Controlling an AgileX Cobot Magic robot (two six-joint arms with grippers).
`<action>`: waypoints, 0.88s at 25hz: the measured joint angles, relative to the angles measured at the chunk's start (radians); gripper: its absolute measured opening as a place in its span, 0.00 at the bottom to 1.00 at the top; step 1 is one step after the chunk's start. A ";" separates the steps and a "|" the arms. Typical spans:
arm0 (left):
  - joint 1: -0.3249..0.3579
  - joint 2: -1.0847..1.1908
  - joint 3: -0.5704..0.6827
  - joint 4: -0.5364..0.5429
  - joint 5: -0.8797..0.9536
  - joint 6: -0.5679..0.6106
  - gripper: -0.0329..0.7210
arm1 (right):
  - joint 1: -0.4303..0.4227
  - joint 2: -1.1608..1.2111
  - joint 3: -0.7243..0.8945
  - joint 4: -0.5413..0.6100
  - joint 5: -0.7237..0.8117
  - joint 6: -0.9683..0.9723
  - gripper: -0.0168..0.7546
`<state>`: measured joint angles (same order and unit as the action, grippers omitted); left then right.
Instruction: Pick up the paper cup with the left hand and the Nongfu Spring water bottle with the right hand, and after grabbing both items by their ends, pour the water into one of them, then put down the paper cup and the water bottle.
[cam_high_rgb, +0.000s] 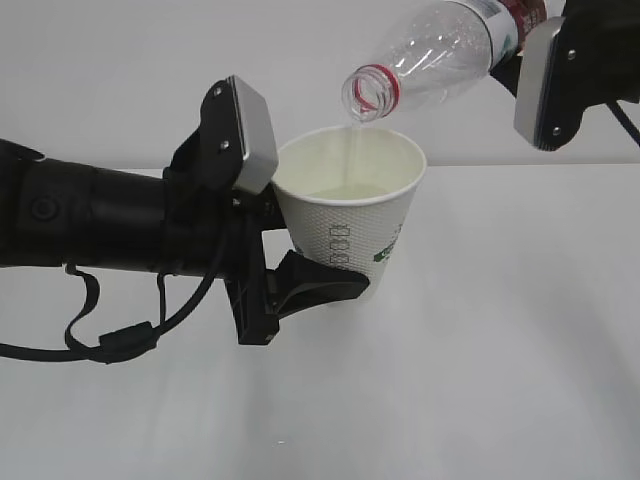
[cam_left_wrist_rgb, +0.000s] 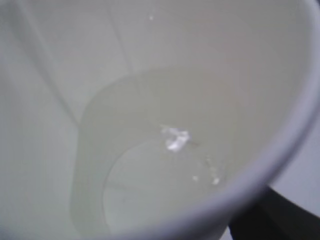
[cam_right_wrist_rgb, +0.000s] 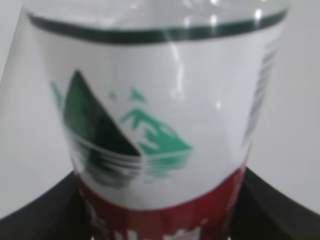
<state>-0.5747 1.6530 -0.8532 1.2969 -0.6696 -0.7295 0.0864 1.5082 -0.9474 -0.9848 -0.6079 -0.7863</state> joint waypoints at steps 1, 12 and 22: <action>0.000 0.000 0.000 0.000 0.000 0.000 0.71 | 0.000 0.000 0.000 0.000 0.000 0.000 0.69; 0.000 0.000 0.000 0.002 0.002 0.000 0.71 | 0.000 0.000 0.000 0.000 0.000 0.000 0.69; 0.000 0.000 0.000 0.002 0.002 0.000 0.71 | 0.000 0.000 0.000 0.000 0.000 0.000 0.69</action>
<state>-0.5747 1.6530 -0.8532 1.2992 -0.6678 -0.7295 0.0864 1.5082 -0.9474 -0.9848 -0.6079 -0.7863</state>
